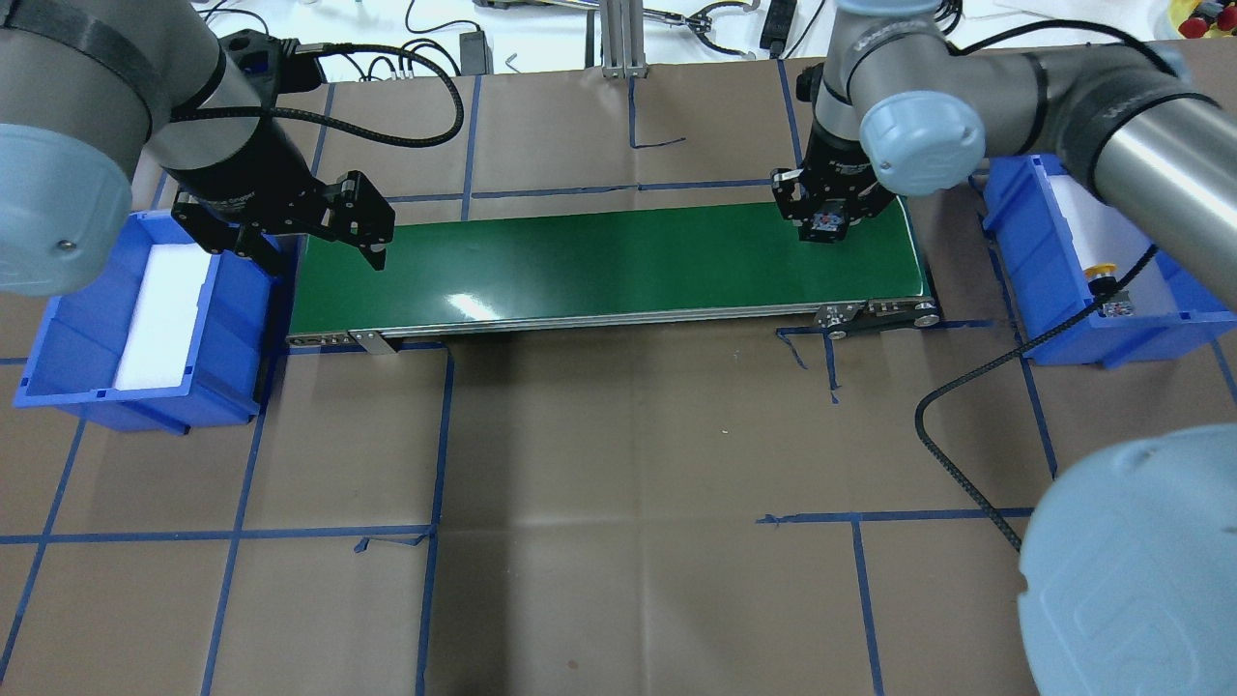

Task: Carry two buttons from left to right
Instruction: 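Lift the red button and carry it with the right gripper to the bin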

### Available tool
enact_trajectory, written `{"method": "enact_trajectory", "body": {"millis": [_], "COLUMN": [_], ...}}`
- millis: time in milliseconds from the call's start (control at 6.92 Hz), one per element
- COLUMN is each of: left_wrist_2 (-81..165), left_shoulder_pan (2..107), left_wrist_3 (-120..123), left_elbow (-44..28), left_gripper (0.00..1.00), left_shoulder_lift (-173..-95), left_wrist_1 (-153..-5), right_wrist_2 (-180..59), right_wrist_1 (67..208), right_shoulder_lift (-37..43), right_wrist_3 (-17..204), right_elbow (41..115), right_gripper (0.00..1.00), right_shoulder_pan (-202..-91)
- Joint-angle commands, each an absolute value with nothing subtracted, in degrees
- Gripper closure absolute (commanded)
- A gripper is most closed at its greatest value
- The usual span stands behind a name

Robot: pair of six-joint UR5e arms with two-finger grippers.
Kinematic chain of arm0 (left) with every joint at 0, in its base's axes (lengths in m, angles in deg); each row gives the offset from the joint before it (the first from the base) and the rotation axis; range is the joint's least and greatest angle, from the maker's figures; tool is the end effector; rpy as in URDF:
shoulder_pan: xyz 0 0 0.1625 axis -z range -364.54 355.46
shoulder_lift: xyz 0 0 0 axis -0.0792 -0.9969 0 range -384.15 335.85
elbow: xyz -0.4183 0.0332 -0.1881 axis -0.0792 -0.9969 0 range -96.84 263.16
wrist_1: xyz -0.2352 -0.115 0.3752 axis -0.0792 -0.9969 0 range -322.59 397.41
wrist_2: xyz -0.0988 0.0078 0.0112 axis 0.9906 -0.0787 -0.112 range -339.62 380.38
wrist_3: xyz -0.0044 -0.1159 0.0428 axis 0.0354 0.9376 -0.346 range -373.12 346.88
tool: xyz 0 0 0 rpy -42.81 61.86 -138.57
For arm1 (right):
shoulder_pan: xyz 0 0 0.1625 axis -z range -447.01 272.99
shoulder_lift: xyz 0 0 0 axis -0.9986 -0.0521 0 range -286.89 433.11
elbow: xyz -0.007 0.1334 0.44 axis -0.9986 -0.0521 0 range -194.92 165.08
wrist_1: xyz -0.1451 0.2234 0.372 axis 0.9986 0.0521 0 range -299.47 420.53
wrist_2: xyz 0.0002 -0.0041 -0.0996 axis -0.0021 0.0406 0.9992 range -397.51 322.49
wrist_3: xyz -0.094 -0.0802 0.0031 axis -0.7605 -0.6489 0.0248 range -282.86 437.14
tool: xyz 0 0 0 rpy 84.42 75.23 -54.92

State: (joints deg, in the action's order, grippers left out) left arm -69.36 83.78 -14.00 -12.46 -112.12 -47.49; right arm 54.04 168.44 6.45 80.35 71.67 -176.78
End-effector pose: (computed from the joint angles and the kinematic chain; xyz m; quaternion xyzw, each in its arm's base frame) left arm -0.1185 -0.5272 0.4736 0.0069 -0.9999 0.0131 0.0020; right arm 0.1272 -0.6895 0.3085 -0.0298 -0.9993 -0.0172 0.0140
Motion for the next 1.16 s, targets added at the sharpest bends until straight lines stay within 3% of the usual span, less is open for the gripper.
{"method": "enact_trajectory", "body": {"millis": [0,433,1011], "left_wrist_2": [-69.36,-69.36,-69.36], "left_shoulder_pan": [83.79,83.79,83.79], "left_wrist_3": [-14.00,-14.00,-13.91], "left_elbow": [-12.46,-12.55,-12.46], "left_gripper": [0.00,0.00,0.00], "left_shoulder_lift": [-112.12,-112.12,-112.21], "left_wrist_1": [-47.49,-47.49,-47.49], "right_wrist_2": [54.07,53.55,53.37], "right_wrist_1": [158.23,155.27,162.74], "right_shoulder_lift": [2.20,6.73,17.55], "right_wrist_3": [67.90,47.31,40.32], "right_elbow": [65.19,57.78,55.22], "right_gripper": [0.96,0.96,0.96], "right_shoulder_pan": [-166.09,-151.39,-150.56]}}
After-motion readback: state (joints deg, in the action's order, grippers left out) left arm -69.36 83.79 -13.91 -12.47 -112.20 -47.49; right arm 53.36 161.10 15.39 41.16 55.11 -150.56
